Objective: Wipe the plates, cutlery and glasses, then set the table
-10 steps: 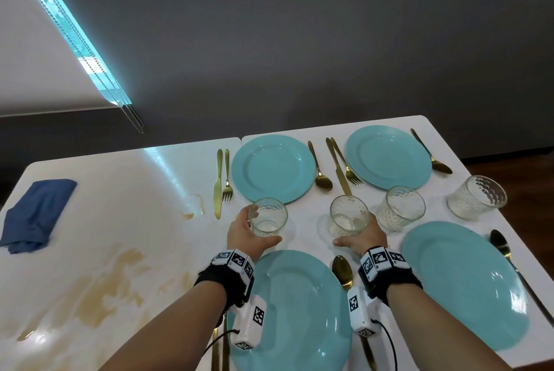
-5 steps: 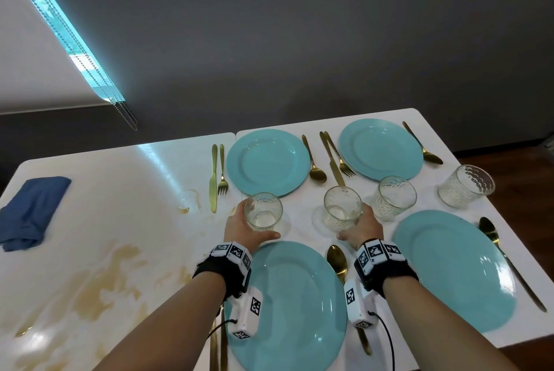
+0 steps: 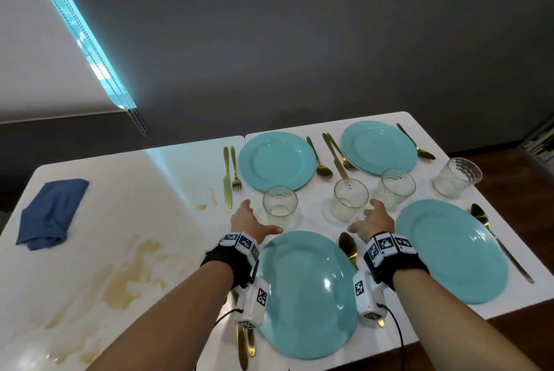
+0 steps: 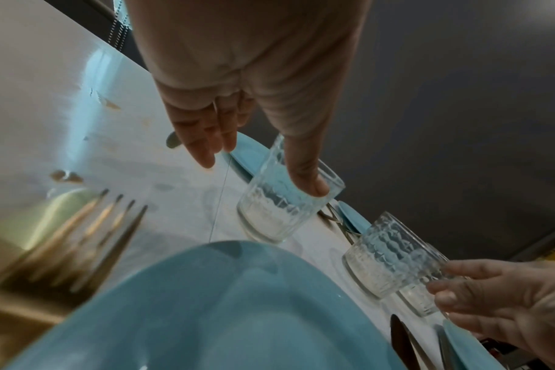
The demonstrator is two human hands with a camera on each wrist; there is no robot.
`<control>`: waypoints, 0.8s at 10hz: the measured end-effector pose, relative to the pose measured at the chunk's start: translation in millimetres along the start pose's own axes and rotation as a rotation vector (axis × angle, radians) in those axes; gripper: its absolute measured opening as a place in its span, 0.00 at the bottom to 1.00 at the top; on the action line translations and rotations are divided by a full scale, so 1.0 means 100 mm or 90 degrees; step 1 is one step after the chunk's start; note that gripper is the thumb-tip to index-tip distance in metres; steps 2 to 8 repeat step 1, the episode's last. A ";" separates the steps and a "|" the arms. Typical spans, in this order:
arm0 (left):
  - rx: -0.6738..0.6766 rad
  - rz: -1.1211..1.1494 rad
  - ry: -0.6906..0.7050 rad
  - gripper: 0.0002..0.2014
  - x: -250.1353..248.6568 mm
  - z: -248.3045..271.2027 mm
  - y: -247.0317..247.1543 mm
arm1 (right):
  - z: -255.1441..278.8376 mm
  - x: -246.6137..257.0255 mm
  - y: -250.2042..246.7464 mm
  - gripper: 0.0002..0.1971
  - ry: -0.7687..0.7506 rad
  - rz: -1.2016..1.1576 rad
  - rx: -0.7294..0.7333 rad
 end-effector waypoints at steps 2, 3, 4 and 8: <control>-0.017 0.007 0.012 0.51 0.09 0.06 -0.14 | 0.17 0.05 0.03 0.43 -0.020 0.005 -0.033; -0.017 0.007 0.012 0.51 0.09 0.06 -0.14 | 0.17 0.05 0.03 0.43 -0.020 0.005 -0.033; -0.017 0.007 0.012 0.51 0.09 0.06 -0.14 | 0.17 0.05 0.03 0.43 -0.020 0.005 -0.033; -0.017 0.007 0.012 0.51 0.09 0.06 -0.14 | 0.17 0.05 0.03 0.43 -0.020 0.005 -0.033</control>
Point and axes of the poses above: each hand's wrist, its own z-axis away from the middle knuckle, its own y-axis out of the palm, x = y × z, the point moved 2 cm from there along -z, towards the middle knuckle
